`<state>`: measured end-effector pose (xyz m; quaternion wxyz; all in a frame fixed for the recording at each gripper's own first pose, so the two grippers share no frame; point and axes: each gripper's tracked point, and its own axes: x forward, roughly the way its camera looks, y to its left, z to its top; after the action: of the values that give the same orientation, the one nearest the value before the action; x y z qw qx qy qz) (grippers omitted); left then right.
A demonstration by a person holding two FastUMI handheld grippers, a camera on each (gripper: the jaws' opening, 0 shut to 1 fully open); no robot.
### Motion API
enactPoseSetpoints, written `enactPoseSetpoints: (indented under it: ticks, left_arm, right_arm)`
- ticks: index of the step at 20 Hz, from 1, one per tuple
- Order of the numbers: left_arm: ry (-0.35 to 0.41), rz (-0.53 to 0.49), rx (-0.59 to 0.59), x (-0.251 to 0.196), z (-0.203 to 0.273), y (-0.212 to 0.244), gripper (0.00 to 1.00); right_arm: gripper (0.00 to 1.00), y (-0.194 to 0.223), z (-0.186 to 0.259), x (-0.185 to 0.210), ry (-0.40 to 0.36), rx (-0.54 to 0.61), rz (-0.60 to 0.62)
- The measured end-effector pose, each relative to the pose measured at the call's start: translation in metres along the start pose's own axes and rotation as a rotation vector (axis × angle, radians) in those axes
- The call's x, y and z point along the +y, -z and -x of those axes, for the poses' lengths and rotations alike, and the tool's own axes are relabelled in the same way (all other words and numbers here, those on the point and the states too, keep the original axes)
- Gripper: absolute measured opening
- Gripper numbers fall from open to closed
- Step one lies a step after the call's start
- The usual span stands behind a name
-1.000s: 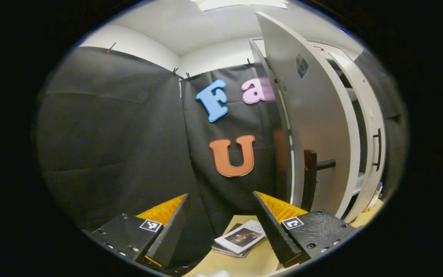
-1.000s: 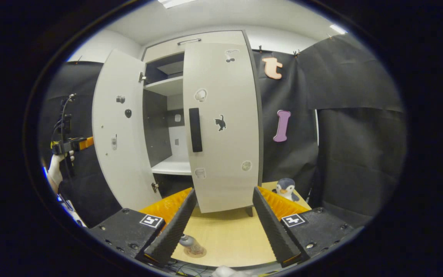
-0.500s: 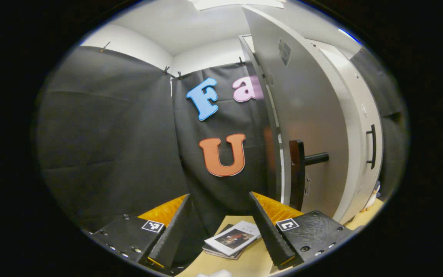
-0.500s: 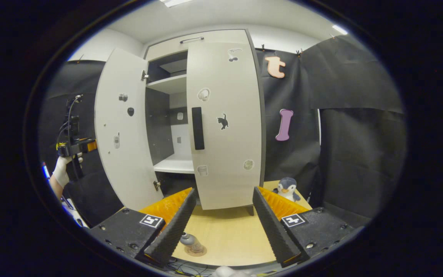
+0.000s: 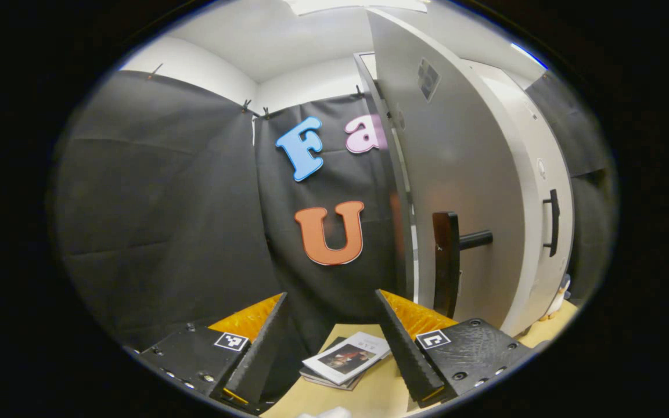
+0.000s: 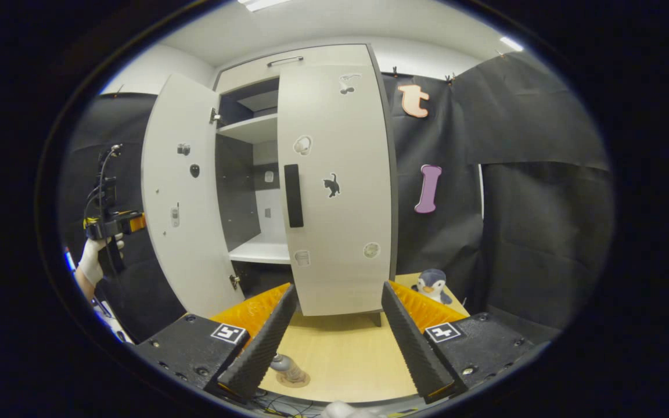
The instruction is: Grasp the bottle in the cabinet with the left hand and place it on the coaster, then close the right door with the right hand and the left door with the left hand.
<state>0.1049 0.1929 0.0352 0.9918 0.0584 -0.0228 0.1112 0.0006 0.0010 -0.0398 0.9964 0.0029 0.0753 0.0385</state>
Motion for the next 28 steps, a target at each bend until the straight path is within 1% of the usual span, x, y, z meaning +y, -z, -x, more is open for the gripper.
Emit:
enactPoseSetpoints:
  ticks: [2, 3, 6, 7, 8, 10, 11, 12, 13, 14, 15, 17, 21, 22, 23, 25, 28]
  left_arm:
    - [-0.004, -0.001, -0.004, -0.004, 0.001, 0.0, 0.89]
    - [0.003, 0.003, -0.004, -0.008, 0.001, 0.0, 0.86]
    - [0.021, 0.022, -0.004, -0.023, 0.003, -0.001, 0.88]
    - [0.028, 0.021, -0.008, -0.028, 0.005, -0.002, 0.84]
    - [0.038, 0.019, -0.011, -0.035, 0.007, -0.002, 0.92]
    - [0.064, 0.023, -0.011, -0.051, 0.007, -0.004, 0.91]
    - [0.078, 0.022, -0.01, -0.057, 0.006, -0.005, 0.88]
    - [0.09, 0.024, -0.01, -0.064, 0.006, -0.006, 0.91]
    - [0.1, 0.026, -0.008, -0.069, 0.006, -0.005, 0.88]
    - [0.112, 0.028, -0.012, -0.076, 0.006, -0.006, 0.91]
    - [0.123, 0.032, -0.012, -0.083, 0.006, -0.006, 0.91]
    - [0.147, 0.038, -0.013, -0.096, 0.005, -0.007, 0.84]
    - [0.194, 0.042, -0.014, -0.124, 0.003, -0.01, 0.92]
    - [0.213, 0.042, -0.01, -0.132, 0.003, -0.01, 0.92]
    - [0.234, 0.044, -0.005, -0.142, 0.002, -0.008, 0.88]
    - [0.264, 0.048, 0.012, -0.158, -0.001, -0.004, 0.92]
    - [0.27, 0.046, 0.032, -0.166, 0.0, 0.002, 0.98]
  right_arm:
    - [0.98, -0.001, 0.001, 0.0, 0.0, -0.004, 0.0]
    - [0.97, -0.001, 0.0, 0.0, 0.001, -0.003, 0.001]
    - [0.98, 0.0, 0.0, -0.001, -0.001, 0.0, 0.0]
    - [0.98, 0.0, 0.0, -0.001, -0.001, 0.0, 0.001]
    - [0.98, -0.001, 0.0, -0.002, -0.001, 0.0, 0.001]
    - [0.98, -0.002, -0.003, -0.004, -0.001, 0.002, 0.001]
    - [0.97, -0.003, -0.003, -0.006, 0.001, 0.002, 0.001]
    - [0.98, -0.005, -0.005, -0.008, 0.004, 0.004, 0.002]
    - [0.97, 0.0, -0.003, -0.007, 0.007, 0.003, 0.003]
    - [0.98, 0.0, -0.002, -0.009, 0.01, 0.002, 0.003]
    - [0.98, 0.0, -0.001, -0.01, 0.014, 0.001, 0.004]
    - [0.98, -0.001, -0.001, -0.015, 0.022, 0.003, 0.004]
    - [0.97, -0.005, -0.001, -0.021, 0.038, -0.004, 0.004]
    - [0.98, -0.005, 0.0, -0.022, 0.042, -0.005, 0.004]
    - [0.97, -0.005, 0.001, -0.023, 0.043, -0.007, 0.004]
    - [0.97, -0.007, 0.002, -0.025, 0.048, -0.011, 0.002]
    - [0.98, -0.009, 0.002, -0.029, 0.059, -0.015, 0.0]
